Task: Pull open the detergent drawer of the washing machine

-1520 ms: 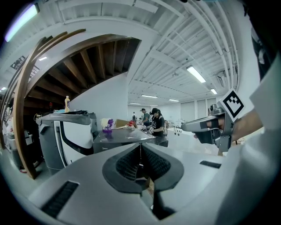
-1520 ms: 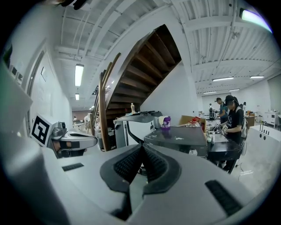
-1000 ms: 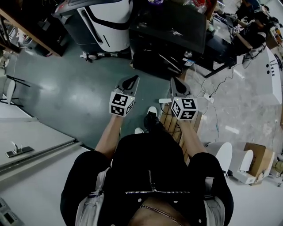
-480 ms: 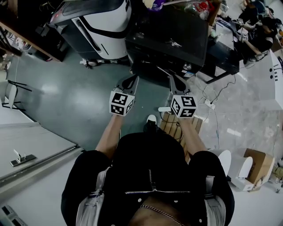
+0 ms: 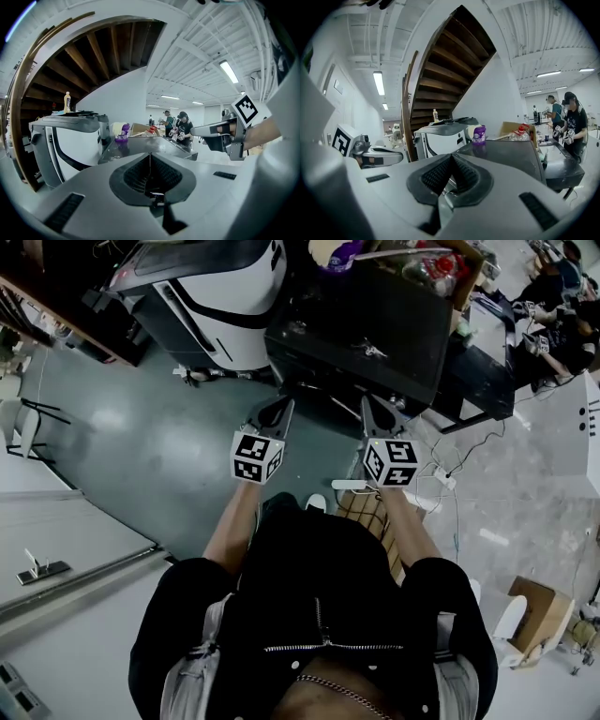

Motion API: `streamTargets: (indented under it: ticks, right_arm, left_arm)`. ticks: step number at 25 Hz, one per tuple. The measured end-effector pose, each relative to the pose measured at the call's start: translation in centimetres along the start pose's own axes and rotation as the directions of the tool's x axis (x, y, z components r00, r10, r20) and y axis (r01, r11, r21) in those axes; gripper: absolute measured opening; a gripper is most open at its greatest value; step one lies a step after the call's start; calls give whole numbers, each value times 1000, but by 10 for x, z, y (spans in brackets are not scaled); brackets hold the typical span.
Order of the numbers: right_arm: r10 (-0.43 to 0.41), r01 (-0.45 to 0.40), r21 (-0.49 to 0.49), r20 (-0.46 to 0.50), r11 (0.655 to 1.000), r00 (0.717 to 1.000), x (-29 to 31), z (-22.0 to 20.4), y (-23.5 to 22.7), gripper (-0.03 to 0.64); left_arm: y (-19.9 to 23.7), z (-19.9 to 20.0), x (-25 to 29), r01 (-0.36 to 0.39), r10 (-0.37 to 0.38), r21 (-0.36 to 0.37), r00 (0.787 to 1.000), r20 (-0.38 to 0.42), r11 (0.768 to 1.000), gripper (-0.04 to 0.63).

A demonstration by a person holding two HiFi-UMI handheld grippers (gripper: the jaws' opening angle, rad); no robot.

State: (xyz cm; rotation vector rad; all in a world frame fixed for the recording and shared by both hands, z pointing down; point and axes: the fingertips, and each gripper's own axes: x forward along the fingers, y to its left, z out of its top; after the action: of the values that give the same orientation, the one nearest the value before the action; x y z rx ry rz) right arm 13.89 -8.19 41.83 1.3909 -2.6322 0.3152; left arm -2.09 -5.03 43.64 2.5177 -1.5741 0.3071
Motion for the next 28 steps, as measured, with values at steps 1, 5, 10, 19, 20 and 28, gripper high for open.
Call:
streamTargets:
  ticks: [1,5,10,19,20,28]
  right_arm:
    - [5,-5,-2,-1,1000,1000,4,0,0,6]
    - [25,-25,-2,-4,1000,1000,20,3,1,6]
    - [32,-32,-16,-7,999,999,39,6,3,6]
    - [-21,20,-20,-52,1000,998,91,14,-16,6]
    - [-23,22,-19,-60,1000,998,96,13,-17,6]
    - [-26,26,-2,-143,1000,989,134,-14,-14,6]
  left_arm:
    - [2,0,2,-3,3,-4,1000,-1,1000,21]
    - [14,4,12,-11,12,-19,1000,13,1000,21]
    - [28,12,32,23,-22,-12,999,43,1000,21]
    - [65,8,90,106,-101,-104,993,55,989,21]
    - [67,5,96,122,-116,-129,992,58,984,21]
    - [86,-56,127,124,-141,-242,989,-53,962,21]
